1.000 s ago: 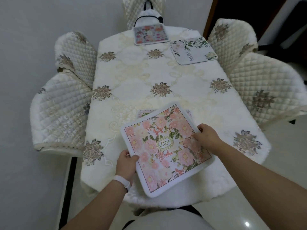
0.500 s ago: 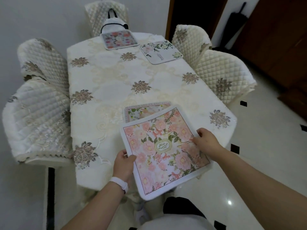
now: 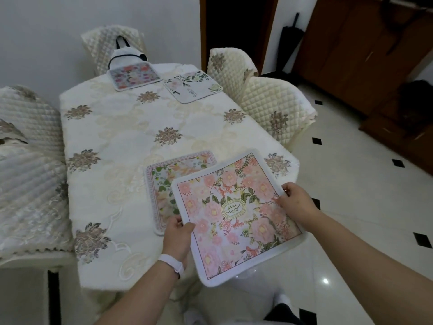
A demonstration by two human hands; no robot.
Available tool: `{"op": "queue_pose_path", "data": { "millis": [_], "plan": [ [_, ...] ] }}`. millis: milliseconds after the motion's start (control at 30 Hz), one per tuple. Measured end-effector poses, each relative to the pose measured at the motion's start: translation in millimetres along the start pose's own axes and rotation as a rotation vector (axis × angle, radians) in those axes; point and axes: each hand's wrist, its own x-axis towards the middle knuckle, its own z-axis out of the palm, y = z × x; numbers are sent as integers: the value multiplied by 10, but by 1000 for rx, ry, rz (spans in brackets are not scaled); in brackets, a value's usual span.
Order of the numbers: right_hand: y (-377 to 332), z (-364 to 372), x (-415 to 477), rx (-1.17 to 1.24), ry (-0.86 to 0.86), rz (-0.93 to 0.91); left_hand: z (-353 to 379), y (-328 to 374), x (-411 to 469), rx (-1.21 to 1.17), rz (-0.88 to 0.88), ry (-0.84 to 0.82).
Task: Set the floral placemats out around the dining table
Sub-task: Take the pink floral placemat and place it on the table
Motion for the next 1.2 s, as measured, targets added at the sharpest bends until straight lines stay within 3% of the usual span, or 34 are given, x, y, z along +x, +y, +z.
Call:
{"op": "queue_pose_path", "data": {
  "millis": [267, 667, 1200],
  "plan": [
    [524, -850, 291, 82, 11, -13, 1092, 54, -198, 133, 58, 23],
    [1413, -2543, 1038, 234, 4, -51, 3093, 225, -443, 96, 127, 85],
    [1516, -2761, 1874, 340, -92, 11, 3676, 407, 84, 118, 159, 170]
  ]
}}
